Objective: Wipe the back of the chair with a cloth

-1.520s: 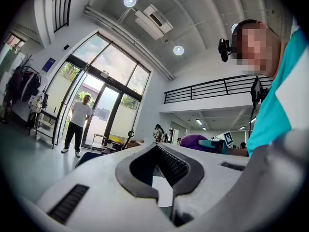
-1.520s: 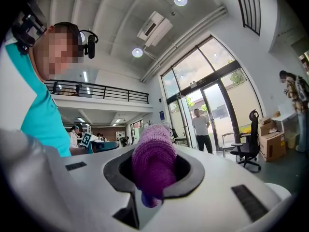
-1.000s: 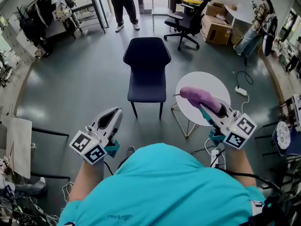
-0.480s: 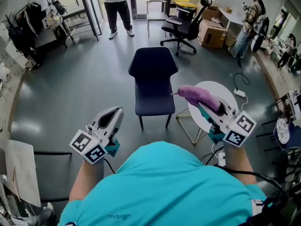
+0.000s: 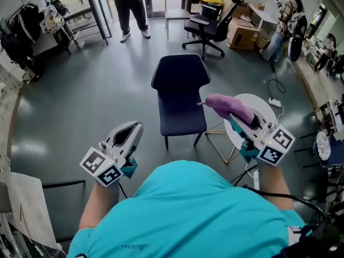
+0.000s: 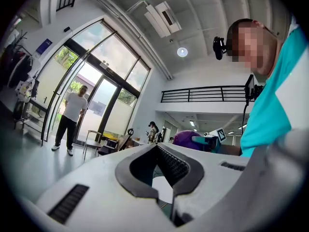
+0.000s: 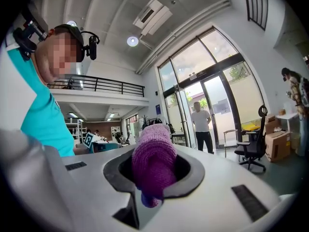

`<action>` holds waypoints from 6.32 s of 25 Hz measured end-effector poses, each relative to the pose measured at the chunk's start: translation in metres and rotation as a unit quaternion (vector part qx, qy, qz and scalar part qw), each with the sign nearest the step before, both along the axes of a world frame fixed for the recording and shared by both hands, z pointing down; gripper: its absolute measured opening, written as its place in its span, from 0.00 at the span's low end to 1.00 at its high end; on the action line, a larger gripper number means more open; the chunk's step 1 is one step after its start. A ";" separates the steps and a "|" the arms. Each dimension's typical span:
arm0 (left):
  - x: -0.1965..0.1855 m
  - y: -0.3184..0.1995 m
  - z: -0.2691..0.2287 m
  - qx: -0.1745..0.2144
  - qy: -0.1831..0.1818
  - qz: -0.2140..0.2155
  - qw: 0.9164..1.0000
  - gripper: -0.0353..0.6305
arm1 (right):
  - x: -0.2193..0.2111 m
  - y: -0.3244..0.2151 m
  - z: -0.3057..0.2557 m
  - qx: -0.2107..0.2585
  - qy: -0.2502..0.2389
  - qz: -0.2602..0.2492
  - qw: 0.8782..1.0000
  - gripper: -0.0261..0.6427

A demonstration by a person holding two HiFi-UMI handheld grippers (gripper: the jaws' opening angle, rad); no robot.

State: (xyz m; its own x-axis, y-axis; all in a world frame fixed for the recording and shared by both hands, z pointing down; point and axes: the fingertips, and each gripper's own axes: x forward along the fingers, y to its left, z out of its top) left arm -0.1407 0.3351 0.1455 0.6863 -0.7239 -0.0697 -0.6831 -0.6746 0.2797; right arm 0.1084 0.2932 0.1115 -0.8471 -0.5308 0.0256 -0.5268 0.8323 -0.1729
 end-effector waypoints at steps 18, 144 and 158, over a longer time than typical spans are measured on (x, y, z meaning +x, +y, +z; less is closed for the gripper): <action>0.166 -0.162 0.013 -0.034 -0.038 -0.065 0.997 0.06 | 0.138 -0.204 0.029 -0.010 -0.019 -0.101 0.995 0.17; 0.029 -0.349 0.316 -0.222 -0.030 -0.036 0.974 0.06 | -0.180 -0.487 0.467 -0.186 0.231 -0.150 0.943 0.16; -0.126 -0.339 0.371 -0.228 -0.041 -0.166 0.959 0.06 | -0.311 -0.462 0.562 -0.181 0.326 -0.238 0.897 0.16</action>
